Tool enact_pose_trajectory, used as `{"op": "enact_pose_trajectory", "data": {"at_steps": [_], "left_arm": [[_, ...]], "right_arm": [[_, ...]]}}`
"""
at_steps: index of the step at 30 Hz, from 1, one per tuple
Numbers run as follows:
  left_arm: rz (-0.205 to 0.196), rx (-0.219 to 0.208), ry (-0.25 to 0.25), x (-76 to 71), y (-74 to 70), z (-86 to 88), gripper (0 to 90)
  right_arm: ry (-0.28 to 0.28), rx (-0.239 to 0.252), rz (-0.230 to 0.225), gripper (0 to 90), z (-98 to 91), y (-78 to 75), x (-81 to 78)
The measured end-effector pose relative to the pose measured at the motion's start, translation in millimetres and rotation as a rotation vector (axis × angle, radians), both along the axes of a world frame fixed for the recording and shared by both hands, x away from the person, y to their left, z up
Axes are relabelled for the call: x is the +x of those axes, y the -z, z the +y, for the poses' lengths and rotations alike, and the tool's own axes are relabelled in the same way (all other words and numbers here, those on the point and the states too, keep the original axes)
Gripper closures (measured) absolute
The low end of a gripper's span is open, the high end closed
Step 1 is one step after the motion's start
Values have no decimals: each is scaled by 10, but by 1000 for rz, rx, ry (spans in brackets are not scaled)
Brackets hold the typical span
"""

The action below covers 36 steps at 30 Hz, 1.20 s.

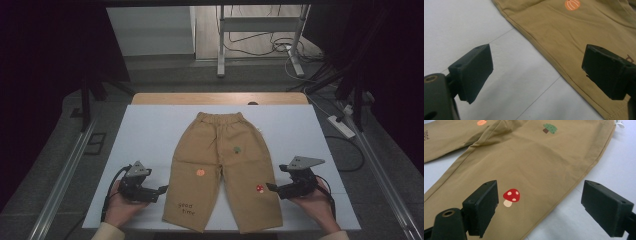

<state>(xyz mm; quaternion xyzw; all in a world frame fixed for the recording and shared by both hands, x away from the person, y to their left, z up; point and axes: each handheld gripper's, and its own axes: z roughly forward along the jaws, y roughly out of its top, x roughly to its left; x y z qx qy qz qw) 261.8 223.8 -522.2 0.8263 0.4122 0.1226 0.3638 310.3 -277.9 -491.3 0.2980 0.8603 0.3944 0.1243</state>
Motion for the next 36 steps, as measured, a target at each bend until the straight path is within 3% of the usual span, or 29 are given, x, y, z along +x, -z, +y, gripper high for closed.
{"op": "enact_pose_trajectory", "data": {"at_steps": [23, 36], "left_arm": [[3, -2, 0, 16, 9, 13, 99], [6, -2, 0, 24, 10, 6, 99]], "right_arm": [[-6, -3, -4, 148, 37, 0, -12], [-25, -4, -9, 152, 171, -24, -19]]}}
